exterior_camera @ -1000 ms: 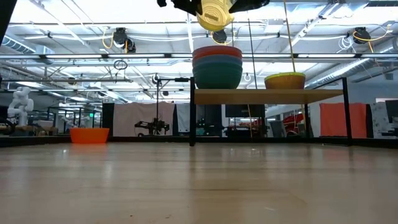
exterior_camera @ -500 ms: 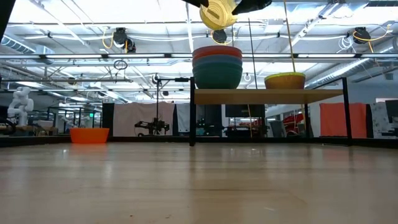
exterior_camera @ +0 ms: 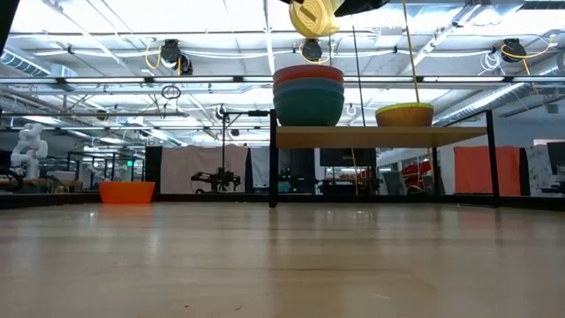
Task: Place and stack bowls onto a shelf
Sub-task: Stack the yellow bowl on top of the green bowl on the shelf
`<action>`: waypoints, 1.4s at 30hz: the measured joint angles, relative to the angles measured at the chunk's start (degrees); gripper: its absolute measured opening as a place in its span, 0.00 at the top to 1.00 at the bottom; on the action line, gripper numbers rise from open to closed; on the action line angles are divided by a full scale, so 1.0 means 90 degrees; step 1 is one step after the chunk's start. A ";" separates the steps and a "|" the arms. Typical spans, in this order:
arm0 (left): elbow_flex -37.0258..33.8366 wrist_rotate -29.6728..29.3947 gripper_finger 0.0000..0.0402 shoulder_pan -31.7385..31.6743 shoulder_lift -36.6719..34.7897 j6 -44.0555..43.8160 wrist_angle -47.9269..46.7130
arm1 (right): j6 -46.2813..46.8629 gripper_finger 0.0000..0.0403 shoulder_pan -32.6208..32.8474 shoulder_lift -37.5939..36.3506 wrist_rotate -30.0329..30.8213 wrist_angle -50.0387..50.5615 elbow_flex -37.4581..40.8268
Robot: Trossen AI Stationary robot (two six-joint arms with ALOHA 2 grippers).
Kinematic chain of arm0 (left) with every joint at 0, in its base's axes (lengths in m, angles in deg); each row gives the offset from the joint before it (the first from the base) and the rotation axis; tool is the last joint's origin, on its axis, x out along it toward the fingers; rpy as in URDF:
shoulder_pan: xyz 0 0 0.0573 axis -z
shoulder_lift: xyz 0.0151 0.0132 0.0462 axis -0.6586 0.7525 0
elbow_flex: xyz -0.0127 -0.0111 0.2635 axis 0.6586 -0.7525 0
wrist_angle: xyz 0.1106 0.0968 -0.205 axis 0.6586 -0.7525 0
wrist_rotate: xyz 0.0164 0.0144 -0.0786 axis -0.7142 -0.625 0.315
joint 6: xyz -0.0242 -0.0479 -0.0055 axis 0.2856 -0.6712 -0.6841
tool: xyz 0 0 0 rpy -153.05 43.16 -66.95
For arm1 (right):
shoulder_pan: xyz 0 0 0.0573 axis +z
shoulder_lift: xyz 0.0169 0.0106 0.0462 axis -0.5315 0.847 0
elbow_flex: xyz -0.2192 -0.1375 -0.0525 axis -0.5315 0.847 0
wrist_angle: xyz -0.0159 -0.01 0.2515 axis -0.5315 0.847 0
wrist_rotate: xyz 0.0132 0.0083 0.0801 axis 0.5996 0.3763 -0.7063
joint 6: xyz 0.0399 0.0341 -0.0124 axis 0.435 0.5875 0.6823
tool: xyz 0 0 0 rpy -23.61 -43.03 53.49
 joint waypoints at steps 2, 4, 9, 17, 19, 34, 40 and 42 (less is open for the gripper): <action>0.0000 0.0021 0.58 0.0007 0.0001 0.0060 -0.0138 | -0.0005 1.00 0.0000 0.0002 0.0008 0.0046 0.0002; 0.0000 0.0086 0.57 0.0007 -0.0001 0.0157 -0.0335 | -0.0030 1.00 0.0000 0.0004 0.0010 0.0114 0.0003; 0.0000 0.0306 0.55 0.0034 0.0020 0.0280 -0.0960 | -0.0079 1.00 0.0000 0.0015 0.0006 0.0220 0.0003; 0.0000 0.0148 0.55 0.0077 0.0023 0.0206 -0.1128 | -0.0344 1.00 -0.0002 -0.0036 0.0017 0.0271 0.0003; 0.0000 0.0134 0.55 0.0085 0.0023 0.0204 -0.1134 | -0.0382 1.00 -0.0002 -0.0108 0.0017 0.0269 0.0003; 0.0000 0.0060 0.55 0.0070 0.0023 0.0228 -0.1143 | 0.0066 1.00 -0.0006 -0.1525 0.0824 0.2215 0.0001; 0.0000 0.0059 0.55 0.0069 0.0023 0.0233 -0.1146 | 0.1370 1.00 -0.0287 -0.1842 0.0900 0.3454 -0.0006; 0.0000 0.0058 0.55 0.0068 0.0022 0.0233 -0.1146 | 0.1594 1.00 -0.0421 -0.1836 0.0898 0.3885 -0.0006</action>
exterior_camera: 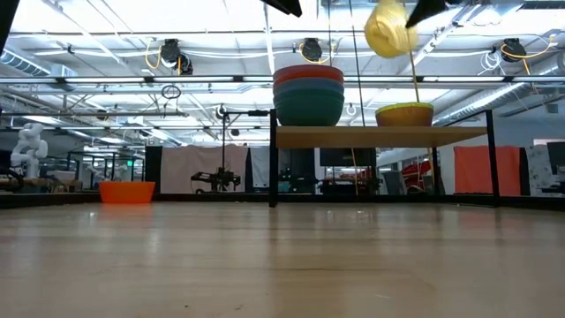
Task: Place and stack bowls onto a shelf
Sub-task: Stack the yellow bowl on top of the green bowl on the shelf
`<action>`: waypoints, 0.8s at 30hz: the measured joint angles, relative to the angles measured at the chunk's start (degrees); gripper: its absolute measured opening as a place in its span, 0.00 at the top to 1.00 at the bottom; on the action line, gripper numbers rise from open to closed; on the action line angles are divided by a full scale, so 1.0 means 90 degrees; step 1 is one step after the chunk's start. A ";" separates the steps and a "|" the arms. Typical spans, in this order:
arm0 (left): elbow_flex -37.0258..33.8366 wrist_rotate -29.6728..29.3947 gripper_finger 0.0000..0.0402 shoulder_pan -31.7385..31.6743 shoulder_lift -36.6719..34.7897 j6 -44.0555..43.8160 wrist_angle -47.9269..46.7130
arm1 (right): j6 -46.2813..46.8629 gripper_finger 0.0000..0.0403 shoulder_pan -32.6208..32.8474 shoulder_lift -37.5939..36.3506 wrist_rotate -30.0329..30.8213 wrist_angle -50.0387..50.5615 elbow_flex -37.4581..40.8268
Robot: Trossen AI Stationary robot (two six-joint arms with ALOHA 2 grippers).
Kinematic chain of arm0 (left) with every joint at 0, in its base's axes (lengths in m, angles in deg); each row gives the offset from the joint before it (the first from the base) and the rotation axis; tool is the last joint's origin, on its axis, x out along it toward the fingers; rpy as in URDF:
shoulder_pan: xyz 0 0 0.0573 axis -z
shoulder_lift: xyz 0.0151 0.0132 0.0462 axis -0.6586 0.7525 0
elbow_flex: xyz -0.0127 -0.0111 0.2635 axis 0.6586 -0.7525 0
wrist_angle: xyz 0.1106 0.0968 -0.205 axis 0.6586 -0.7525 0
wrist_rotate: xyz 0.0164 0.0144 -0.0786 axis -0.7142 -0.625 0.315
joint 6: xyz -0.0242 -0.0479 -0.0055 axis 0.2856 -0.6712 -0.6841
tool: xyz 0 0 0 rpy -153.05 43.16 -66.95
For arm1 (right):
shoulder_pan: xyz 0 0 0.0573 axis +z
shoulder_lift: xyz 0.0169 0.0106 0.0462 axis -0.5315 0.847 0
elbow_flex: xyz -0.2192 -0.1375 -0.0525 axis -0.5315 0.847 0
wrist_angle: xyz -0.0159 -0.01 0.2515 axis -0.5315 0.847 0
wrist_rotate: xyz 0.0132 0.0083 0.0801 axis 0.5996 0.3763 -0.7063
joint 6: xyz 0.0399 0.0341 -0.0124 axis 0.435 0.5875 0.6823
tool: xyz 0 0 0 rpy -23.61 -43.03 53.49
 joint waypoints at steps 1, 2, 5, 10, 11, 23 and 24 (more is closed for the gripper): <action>0.0000 0.0000 0.55 0.0000 -0.0001 -0.0002 0.0002 | 0.0078 1.00 -0.0071 0.0030 -0.0008 0.0195 0.0000; 0.0000 0.0000 0.55 0.0000 -0.0004 -0.0009 0.0000 | 0.0136 1.00 -0.0151 0.0062 -0.0009 0.0353 0.0000; 0.0000 -0.0002 0.55 -0.0002 -0.0008 -0.0050 0.0000 | 0.0264 1.00 -0.0415 0.0175 -0.0020 0.0690 0.0000; 0.0000 -0.0002 0.55 -0.0002 -0.0009 -0.0209 0.0002 | 0.0274 1.00 -0.0995 0.0385 -0.0647 0.0756 0.0000; 0.0000 -0.0002 0.55 -0.0002 -0.0009 -0.0236 0.0000 | 0.0274 1.00 -0.1137 0.0440 -0.0837 0.0755 0.0000; -0.0002 0.0000 0.55 0.0070 -0.0009 -0.0432 -0.0124 | 0.0237 1.00 -0.2302 0.1121 -0.2018 0.1355 0.0000; -0.0002 -0.0002 0.55 0.0070 -0.0009 -0.0437 -0.0124 | 0.0216 1.00 -0.2345 0.1161 -0.2021 0.1387 0.0000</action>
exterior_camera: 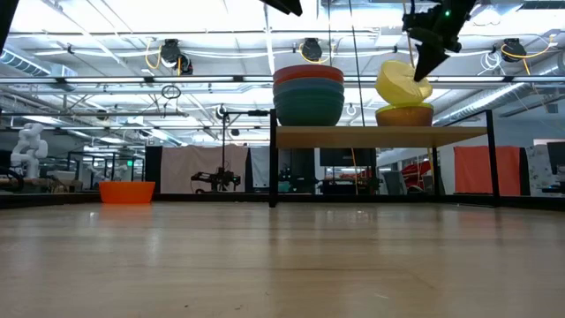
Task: Place and stack bowls onto a shelf
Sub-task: Stack the yellow bowl on top of the green bowl on the shelf
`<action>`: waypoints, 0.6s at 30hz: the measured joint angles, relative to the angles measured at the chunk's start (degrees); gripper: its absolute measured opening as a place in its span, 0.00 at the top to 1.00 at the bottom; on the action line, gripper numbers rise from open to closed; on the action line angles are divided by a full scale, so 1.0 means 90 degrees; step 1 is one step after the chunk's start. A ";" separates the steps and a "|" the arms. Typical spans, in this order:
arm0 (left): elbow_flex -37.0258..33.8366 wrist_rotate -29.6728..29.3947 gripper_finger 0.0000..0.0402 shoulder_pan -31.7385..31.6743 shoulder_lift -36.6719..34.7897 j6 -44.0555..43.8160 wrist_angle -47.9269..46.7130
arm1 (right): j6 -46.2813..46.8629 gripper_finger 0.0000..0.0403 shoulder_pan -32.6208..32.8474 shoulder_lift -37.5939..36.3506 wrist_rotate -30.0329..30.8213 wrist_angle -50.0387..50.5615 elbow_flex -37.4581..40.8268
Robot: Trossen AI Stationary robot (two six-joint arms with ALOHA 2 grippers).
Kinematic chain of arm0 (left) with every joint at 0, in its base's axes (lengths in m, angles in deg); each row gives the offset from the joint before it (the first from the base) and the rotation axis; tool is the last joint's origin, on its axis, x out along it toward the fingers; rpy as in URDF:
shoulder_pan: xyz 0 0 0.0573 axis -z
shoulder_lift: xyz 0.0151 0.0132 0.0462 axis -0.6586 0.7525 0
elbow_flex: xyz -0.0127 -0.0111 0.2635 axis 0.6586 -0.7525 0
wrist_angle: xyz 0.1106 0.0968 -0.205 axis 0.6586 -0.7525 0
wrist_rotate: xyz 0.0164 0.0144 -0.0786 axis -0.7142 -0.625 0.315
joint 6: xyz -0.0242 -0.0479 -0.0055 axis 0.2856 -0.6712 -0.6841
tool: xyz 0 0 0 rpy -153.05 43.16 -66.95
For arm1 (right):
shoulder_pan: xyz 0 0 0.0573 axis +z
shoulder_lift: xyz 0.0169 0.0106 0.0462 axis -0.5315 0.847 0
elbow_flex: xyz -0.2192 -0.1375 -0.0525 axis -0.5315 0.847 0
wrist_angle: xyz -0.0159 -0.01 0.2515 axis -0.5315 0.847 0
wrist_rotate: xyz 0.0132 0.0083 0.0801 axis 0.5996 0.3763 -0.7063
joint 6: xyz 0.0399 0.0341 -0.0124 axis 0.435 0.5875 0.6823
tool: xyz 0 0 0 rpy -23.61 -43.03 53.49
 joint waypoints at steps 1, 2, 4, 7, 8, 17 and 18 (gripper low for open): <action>0.0000 0.0001 0.55 0.0000 0.0000 0.0000 0.0001 | -0.0034 1.00 -0.0039 0.0037 -0.0030 0.0013 0.0000; 0.0000 0.0000 0.55 0.0000 0.0000 -0.0002 0.0002 | -0.0070 1.00 -0.0090 0.0081 -0.0150 0.0010 0.0000; 0.0000 0.0000 0.55 -0.0002 0.0000 -0.0003 0.0001 | -0.0117 1.00 -0.0200 0.0169 -0.0462 0.0015 0.0000; 0.0000 0.0000 0.55 -0.0002 0.0000 -0.0005 0.0002 | -0.0132 1.00 -0.0337 0.0329 -0.0751 0.0084 0.0000; 0.0000 0.0000 0.55 -0.0002 0.0000 -0.0009 0.0001 | -0.0142 1.00 -0.0383 0.0394 -0.0794 0.0149 0.0000; -0.0002 0.0000 0.55 -0.0002 0.0000 -0.0017 0.0002 | -0.0551 1.00 -0.0641 0.0656 -0.0795 0.0306 0.0000; -0.0002 0.0000 0.55 -0.0002 0.0000 -0.0017 0.0002 | -0.0594 1.00 -0.0652 0.0656 -0.0793 0.0280 0.0000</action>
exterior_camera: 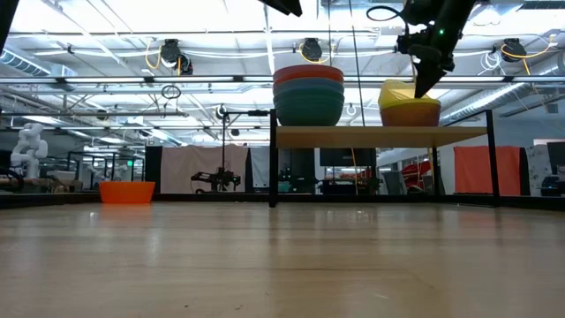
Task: Place and stack bowls onto a shelf
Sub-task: Stack the yellow bowl on top of the green bowl on the shelf, then stack the orange bowl on top of the yellow bowl on the shelf
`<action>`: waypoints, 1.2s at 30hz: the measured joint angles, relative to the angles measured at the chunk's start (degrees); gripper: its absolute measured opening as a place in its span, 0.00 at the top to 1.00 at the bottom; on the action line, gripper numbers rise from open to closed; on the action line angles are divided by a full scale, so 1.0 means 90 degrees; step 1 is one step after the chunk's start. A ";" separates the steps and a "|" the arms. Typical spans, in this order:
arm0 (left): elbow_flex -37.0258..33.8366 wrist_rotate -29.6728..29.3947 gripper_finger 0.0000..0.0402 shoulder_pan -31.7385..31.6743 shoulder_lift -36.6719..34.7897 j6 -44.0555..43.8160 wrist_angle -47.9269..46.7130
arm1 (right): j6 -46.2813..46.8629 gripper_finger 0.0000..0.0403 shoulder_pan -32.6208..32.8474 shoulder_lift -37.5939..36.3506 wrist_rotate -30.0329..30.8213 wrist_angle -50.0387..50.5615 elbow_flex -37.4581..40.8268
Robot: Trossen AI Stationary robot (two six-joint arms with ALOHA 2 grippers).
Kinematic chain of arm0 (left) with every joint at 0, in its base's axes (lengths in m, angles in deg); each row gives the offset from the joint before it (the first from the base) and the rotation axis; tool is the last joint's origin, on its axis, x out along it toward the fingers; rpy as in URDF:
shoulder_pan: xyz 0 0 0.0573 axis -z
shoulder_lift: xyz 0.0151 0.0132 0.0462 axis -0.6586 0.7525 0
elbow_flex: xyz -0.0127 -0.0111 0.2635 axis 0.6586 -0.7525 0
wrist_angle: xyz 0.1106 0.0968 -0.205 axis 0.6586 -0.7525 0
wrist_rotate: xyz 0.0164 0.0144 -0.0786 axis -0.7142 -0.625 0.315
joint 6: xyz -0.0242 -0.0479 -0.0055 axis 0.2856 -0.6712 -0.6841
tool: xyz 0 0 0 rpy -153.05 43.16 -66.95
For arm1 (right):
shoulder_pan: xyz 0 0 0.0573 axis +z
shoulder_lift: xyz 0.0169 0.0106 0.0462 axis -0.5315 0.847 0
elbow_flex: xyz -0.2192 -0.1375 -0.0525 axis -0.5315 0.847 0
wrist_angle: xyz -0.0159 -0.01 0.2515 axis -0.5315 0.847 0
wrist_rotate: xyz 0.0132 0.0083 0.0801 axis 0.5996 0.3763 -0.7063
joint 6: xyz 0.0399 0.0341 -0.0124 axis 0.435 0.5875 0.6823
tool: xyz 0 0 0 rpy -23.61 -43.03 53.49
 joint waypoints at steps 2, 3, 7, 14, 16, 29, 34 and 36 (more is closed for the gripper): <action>0.0000 0.0000 0.55 0.0000 0.0000 0.0000 0.0000 | -0.0075 1.00 -0.0004 0.0000 0.0000 -0.0055 0.0000; 0.0000 0.0000 0.55 0.0000 0.0000 0.0000 0.0000 | -0.0120 1.00 -0.0004 0.0000 0.0002 -0.0071 0.0000; 0.0000 0.0000 0.55 0.0000 0.0000 -0.0005 0.0000 | -0.0208 0.97 -0.0004 0.0000 0.0002 -0.0112 0.0000; 0.0000 0.0002 0.55 0.0000 0.0000 -0.0048 0.0000 | -0.0590 0.84 0.0001 -0.0001 0.0003 -0.0225 0.0000; 0.0000 0.0002 0.55 0.0000 0.0000 -0.0047 0.0000 | -0.0739 0.80 0.0001 0.0000 -0.0007 -0.0272 0.0000; 0.0000 0.0001 0.55 0.0000 0.0000 -0.0028 0.0000 | -0.1247 0.62 0.0491 -0.0424 -0.0043 -0.1555 0.0000; 0.0000 0.0000 0.55 0.0000 0.0000 -0.0034 0.0000 | -0.1191 0.63 0.0564 -0.0510 -0.0041 -0.1485 0.0000; 0.0000 0.0000 0.55 0.0000 0.0000 -0.0034 0.0000 | -0.1180 0.63 0.0564 -0.0512 -0.0041 -0.1486 0.0000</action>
